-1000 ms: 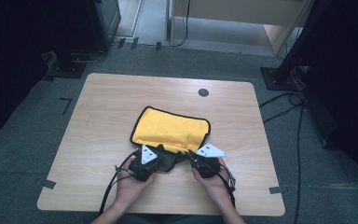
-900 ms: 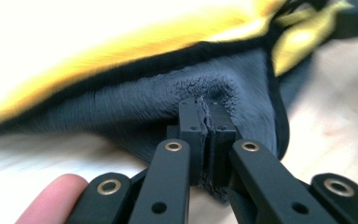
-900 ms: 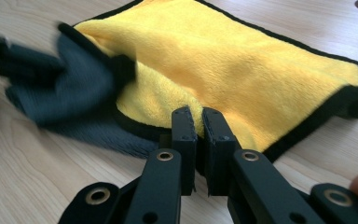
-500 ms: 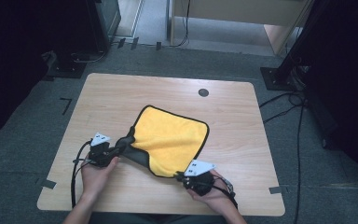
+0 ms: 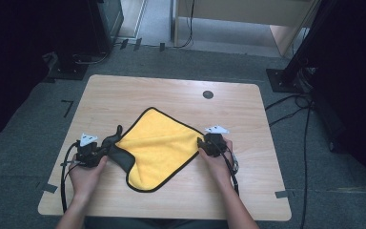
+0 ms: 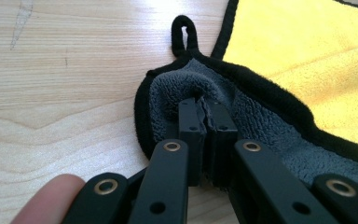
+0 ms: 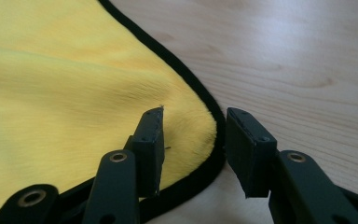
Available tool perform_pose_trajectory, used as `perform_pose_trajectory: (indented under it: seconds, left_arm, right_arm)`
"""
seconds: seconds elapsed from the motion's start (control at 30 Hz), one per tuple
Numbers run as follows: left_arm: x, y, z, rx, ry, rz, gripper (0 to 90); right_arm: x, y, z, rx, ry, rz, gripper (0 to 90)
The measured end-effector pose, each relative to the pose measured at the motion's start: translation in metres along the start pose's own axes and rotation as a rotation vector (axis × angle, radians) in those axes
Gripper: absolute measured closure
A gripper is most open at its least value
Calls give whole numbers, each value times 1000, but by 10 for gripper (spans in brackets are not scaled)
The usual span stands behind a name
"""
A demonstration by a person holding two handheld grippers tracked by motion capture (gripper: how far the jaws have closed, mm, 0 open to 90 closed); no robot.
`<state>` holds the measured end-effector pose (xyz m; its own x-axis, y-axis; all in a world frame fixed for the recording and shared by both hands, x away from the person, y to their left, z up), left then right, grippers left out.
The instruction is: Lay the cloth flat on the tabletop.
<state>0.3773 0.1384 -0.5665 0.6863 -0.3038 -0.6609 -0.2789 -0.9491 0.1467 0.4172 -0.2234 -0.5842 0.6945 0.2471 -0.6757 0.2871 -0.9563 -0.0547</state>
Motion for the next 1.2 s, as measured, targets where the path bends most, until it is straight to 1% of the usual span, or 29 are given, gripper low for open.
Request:
perform_pose_trajectory:
  seconds: [0.07, 0.13, 0.2, 0.23, 0.27, 0.3, 0.33, 0.37, 0.4, 0.47, 0.5, 0.53, 0.57, 0.6, 0.63, 0.67, 0.7, 0.77, 0.8, 0.83, 0.87, 0.9, 0.93, 1.0, 1.03, 1.1, 1.13, 1.17, 1.2]
  left_arm:
    - [0, -1, 1, -3, 3, 0, 864]
    - [1, 0, 1, -3, 8, -3, 853]
    - [2, 1, 0, -1, 12, -8, 847]
    - [3, 3, -1, -2, 14, -10, 841]
    - [3, 4, -1, -3, 17, -7, 841]
    - [4, 6, -2, -4, 18, -1, 840]
    - [4, 6, -2, 0, 17, -2, 839]
    - [5, 8, -3, 1, 16, 4, 835]
    - [6, 10, -3, -1, 15, 12, 835]
    - [10, 16, -3, 8, 12, 25, 837]
    - [13, 22, -4, 23, 9, 30, 836]
    - [13, 22, -4, 23, 9, 30, 834]
    - [16, 25, -5, 33, 9, 28, 834]
    - [17, 27, -6, 36, 10, 28, 829]
    - [19, 30, -7, 34, 12, 32, 819]
    - [20, 31, -9, 26, 17, 29, 805]
    - [20, 31, -9, 20, 21, 26, 778]
    - [18, 30, -12, -1, 39, 16, 720]
    - [16, 29, -14, -17, 52, 13, 691]
    - [14, 28, -16, -29, 62, 14, 647]
    - [9, 25, -19, -57, 81, 9, 616]
    - [9, 25, -19, -57, 81, 9, 595]
    - [7, 24, -21, -68, 87, 16, 595]
    - [3, 24, -22, -81, 100, 35, 566]
    - [1, 24, -23, -82, 105, 37, 560]
    - [-3, 26, -23, -83, 110, 45, 550]
    - [-6, 28, -23, -74, 115, 54, 542]
    - [-6, 28, -23, -74, 115, 54, 537]
    - [-7, 29, -23, -69, 119, 54, 533]
  right_arm:
    - [1, 1, -1, 10, 11, -7, 599]
    - [-2, 3, 0, -7, 16, 12, 714]
    - [-6, 3, 4, -22, 27, 5, 809]
    - [-13, 4, 12, -21, 25, 0, 844]
    - [-13, 4, 12, -21, 25, 0, 844]
    - [-18, 5, 16, -20, 22, -4, 847]
    - [-26, 5, 23, -30, 16, -8, 849]
    - [-39, 6, 35, -68, 11, -4, 851]
    - [-39, 6, 35, -68, 11, -4, 851]
    - [-59, 6, 54, -94, 2, -11, 853]
    - [-78, 4, 71, -83, -20, -46, 855]
    - [-78, 4, 71, -83, -20, -46, 855]
    - [-85, 2, 77, -79, -28, -62, 855]
    - [-94, -2, 85, -99, -49, -93, 849]
    - [-98, -3, 89, -113, -68, -109, 832]
    - [-103, -3, 91, -109, -82, -134, 798]
    - [-105, -1, 88, -97, -67, -148, 754]
    - [-105, 3, 75, -76, -17, -149, 663]
    - [-102, 5, 65, -55, 7, -145, 647]
    - [-94, 3, 41, -42, 44, -147, 639]
    - [-88, 0, 27, -56, 60, -139, 632]
    - [-88, 0, 27, -56, 60, -139, 632]
    - [-80, -5, 13, -68, 74, -137, 622]
    - [-58, -21, -17, -93, 76, -159, 597]
    - [-50, -27, -27, -103, 78, -166, 586]
    - [-22, -40, -49, -138, 68, -157, 573]
    - [2, -48, -62, -129, 57, -156, 563]
    - [2, -48, -62, -129, 57, -156, 563]
    - [21, -54, -68, -130, 50, -160, 542]
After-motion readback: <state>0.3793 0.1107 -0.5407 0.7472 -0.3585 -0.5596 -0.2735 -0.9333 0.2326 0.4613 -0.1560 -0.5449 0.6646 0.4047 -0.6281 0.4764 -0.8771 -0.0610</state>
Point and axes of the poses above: each handheld gripper's, and its own axes: x roughly forward along the jaws, z roughly out of its underside, y roughly to its right, the point moved 10 cm from there along x, roughly forward along the jaws, and after that the axes turned 1 degree about -z, right-handed, at the moved point
